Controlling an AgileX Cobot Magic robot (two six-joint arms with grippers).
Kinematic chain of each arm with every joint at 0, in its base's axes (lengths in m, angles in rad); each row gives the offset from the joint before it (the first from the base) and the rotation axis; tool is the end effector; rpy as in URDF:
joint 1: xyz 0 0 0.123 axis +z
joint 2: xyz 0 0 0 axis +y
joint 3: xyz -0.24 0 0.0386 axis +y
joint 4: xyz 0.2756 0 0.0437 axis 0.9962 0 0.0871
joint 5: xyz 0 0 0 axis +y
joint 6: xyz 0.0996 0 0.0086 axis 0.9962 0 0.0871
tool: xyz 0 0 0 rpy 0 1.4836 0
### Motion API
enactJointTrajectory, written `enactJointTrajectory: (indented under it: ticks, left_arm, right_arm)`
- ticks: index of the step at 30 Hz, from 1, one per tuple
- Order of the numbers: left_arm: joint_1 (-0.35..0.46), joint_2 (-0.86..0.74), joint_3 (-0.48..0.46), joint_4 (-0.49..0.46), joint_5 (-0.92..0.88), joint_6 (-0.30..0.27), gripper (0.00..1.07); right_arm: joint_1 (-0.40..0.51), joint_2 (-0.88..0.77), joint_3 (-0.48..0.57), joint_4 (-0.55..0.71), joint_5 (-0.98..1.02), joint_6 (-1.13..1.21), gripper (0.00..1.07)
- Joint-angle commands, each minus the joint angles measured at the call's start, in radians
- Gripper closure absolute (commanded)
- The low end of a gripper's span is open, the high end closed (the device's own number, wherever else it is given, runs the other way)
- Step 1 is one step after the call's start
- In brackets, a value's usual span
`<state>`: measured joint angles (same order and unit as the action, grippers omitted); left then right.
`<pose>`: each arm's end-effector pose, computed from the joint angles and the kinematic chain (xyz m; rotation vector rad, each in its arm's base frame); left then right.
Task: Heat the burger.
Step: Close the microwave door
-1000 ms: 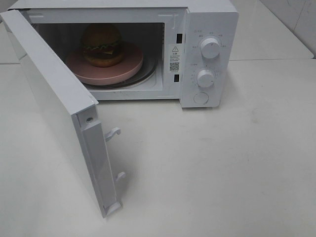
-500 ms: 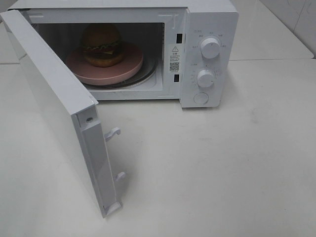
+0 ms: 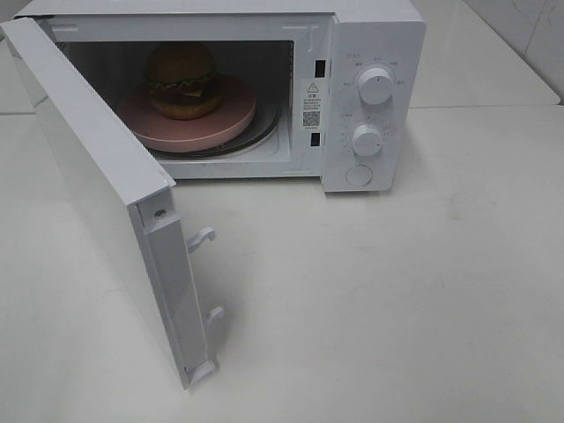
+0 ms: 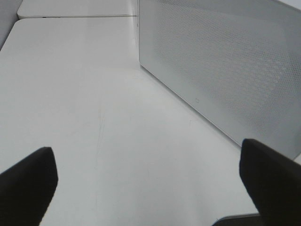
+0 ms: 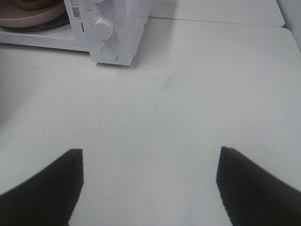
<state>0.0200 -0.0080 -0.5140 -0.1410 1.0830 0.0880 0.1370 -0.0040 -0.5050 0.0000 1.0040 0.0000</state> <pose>0.0654 -0.0111 0.2900 0.0795 2.0365 -0.1009 0.0703 0.0097 0.2934 -0.1355 1.9750 0.0891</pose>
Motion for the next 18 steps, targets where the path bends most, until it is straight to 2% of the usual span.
enactJointTrajectory:
  ticks: [1,18]
  left_arm:
    - [-0.004,-0.014,0.0,0.002,-0.014,0.0,0.09]
    - [-0.004,-0.014,0.0,0.002,-0.014,0.0,0.09]
  right_arm:
    - [-0.004,-0.028,0.003,0.0,-0.01,0.01,0.31]
    - [-0.004,-0.028,0.003,0.0,-0.01,0.01,0.31]
